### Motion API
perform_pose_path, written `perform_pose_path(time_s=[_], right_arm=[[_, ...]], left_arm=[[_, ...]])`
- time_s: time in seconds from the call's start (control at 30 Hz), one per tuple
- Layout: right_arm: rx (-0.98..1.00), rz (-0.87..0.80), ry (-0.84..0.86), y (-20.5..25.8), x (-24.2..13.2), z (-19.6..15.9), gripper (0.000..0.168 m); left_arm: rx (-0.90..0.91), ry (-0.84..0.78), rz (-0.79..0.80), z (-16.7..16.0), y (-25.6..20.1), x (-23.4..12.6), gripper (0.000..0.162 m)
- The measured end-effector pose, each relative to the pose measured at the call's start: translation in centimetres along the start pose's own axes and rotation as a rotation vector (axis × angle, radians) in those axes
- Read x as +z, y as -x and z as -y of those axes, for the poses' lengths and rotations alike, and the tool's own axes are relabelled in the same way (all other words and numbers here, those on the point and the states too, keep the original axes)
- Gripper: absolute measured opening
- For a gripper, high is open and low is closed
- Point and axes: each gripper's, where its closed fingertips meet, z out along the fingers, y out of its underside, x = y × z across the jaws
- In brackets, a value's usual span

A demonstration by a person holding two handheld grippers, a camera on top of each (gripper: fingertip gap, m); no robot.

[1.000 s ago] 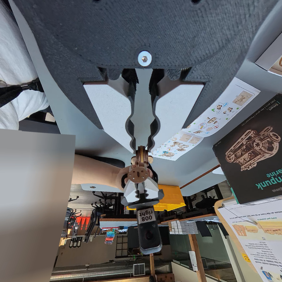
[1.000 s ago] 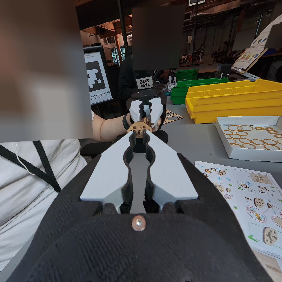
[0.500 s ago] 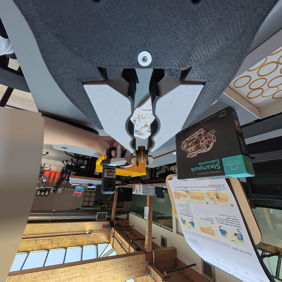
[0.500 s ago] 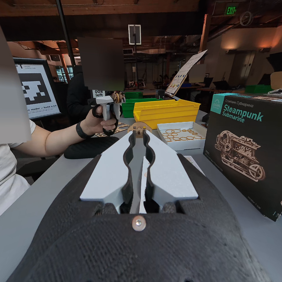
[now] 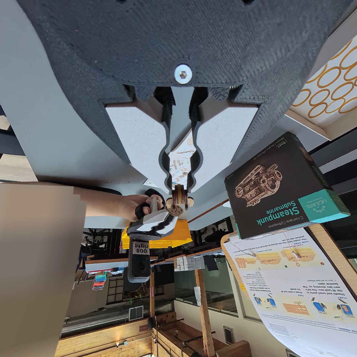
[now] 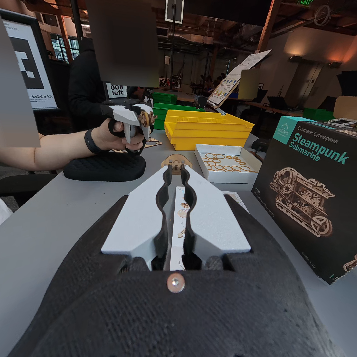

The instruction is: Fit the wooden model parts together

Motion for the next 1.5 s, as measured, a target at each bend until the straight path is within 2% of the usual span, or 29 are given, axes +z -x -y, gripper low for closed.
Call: perform_pose_path(time_s=[0.03,0.23,0.37,1.17,1.5], right_arm=[[0.001,0.013,-0.014,0.4,0.2,0.4,0.009],[-0.045,0.145,-0.075,5.1,2.2,3.3,0.008],[-0.051,0.207,-0.037,6.8,3.2,2.9,0.008],[0.066,0.266,0.027,7.5,4.1,1.4,0.009],[0.128,0.23,0.034,6.7,4.5,0.9,0.009]], left_arm=[[0.027,0.008,-0.013,-0.1,-0.4,0.2,0.013],[0.153,0.035,-0.124,-0.8,-3.6,1.2,0.014],[0.179,0.049,-0.152,-1.1,-4.4,1.4,0.014],[0.14,0.109,-0.192,-1.9,-4.9,1.5,0.013],[0.043,0.134,-0.176,-2.2,-4.0,1.4,0.012]])
